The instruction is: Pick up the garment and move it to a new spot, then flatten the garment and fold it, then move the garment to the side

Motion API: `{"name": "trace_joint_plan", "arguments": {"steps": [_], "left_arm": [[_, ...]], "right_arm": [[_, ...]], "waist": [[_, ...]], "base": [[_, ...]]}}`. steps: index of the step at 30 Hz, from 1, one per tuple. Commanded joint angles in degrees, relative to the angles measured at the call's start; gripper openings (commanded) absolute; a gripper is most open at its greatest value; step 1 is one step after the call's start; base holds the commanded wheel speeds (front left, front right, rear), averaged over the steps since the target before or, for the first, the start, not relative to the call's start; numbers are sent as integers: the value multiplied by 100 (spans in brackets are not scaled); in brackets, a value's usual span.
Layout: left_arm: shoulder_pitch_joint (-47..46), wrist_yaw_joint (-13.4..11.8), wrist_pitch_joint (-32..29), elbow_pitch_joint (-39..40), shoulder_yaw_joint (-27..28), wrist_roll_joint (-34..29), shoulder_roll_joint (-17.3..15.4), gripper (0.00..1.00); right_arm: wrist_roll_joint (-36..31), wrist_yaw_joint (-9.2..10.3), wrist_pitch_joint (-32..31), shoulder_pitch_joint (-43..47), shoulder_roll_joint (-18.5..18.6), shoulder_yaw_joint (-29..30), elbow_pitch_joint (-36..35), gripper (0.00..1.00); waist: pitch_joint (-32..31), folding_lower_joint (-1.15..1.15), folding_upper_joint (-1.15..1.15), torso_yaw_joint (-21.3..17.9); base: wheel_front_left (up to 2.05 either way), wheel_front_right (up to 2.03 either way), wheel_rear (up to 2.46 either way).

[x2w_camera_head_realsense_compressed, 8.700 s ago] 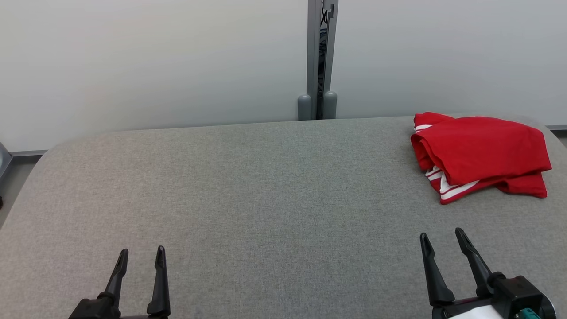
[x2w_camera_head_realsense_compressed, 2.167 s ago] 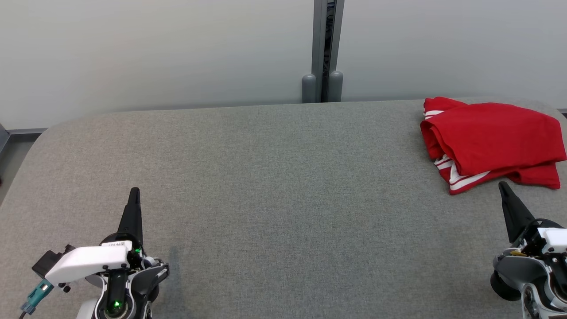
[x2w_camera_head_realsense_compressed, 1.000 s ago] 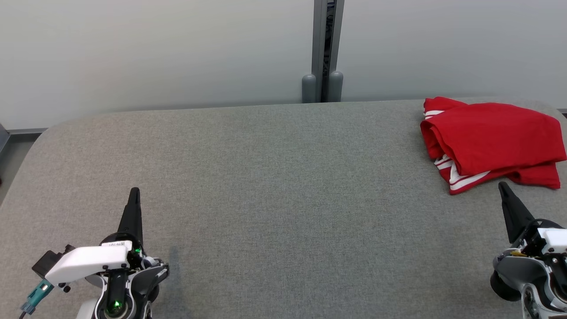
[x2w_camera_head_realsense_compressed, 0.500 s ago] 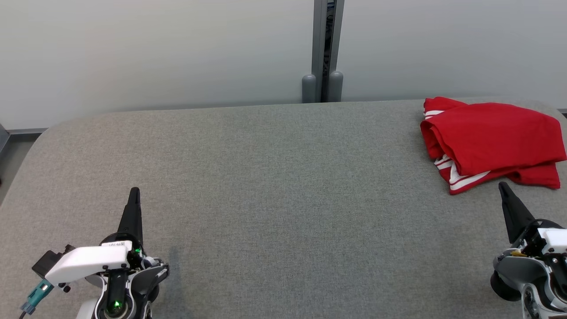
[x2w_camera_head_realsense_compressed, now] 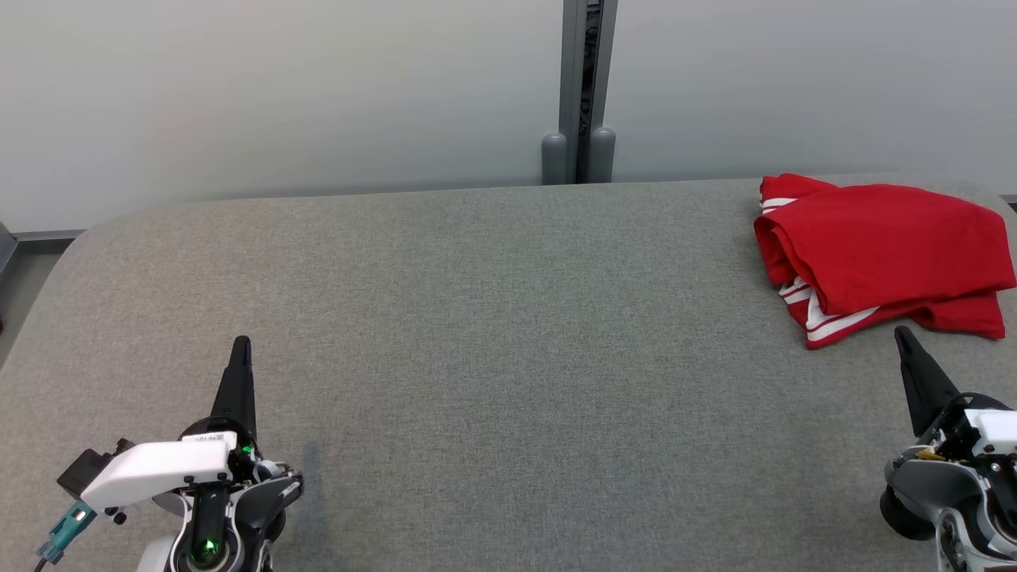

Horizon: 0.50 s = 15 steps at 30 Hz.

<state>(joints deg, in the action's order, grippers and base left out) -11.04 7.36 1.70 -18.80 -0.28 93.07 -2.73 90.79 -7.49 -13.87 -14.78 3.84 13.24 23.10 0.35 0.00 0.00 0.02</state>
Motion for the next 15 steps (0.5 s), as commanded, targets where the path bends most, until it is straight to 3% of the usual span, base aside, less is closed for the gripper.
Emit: {"name": "trace_joint_plan", "arguments": {"steps": [1, 15], "left_arm": [[-67, 33, -20, 7, 19, 23, -28, 0], [-67, 33, -19, 7, 19, 23, -28, 0]], "right_arm": [[-13, 0, -26, -62, 14, 27, 9, 0], [-27, 0, -35, -64, 5, 36, 9, 0]], "waist": [[0, 0, 0, 0], [0, 0, 0, 0]], "base": [[0, 0, 0], [0, 0, 0]]}}
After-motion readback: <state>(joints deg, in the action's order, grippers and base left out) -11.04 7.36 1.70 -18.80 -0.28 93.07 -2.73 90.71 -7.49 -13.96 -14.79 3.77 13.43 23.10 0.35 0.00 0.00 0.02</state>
